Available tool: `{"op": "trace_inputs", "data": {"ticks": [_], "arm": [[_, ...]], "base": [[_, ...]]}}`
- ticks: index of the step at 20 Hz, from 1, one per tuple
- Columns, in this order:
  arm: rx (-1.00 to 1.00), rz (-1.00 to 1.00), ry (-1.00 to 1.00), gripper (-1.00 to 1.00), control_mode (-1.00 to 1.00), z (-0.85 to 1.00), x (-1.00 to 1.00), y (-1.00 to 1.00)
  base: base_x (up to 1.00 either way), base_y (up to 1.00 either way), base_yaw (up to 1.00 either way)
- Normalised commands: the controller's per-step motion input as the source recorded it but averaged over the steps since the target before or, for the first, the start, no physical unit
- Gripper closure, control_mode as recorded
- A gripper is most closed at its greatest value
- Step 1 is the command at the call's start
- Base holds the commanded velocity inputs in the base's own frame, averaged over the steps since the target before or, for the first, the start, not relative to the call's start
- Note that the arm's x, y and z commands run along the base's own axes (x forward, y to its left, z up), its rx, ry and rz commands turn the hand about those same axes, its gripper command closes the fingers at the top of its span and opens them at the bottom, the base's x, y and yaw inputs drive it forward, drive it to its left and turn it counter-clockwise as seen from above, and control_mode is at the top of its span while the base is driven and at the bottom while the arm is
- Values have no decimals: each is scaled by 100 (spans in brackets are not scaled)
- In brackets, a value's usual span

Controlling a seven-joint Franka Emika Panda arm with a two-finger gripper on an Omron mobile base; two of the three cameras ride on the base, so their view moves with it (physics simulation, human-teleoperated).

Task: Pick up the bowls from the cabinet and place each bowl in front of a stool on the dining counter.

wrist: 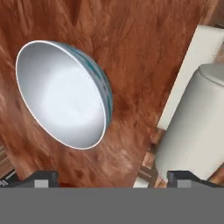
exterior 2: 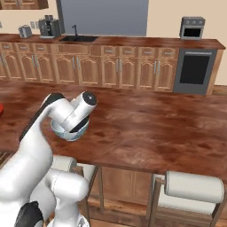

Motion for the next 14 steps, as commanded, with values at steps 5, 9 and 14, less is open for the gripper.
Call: {"op": "trace_inputs", "data": {"ticks": [5, 9, 14], "arm": [[0, -4, 14, -100, -100, 100, -100, -2], [0, -10, 5, -100, -100, 100, -100, -23], [0, -11, 1, -100, -100, 99, -100, -47]], "base": [[0, 0, 0], [0, 0, 0], [0, 0, 0]]}}
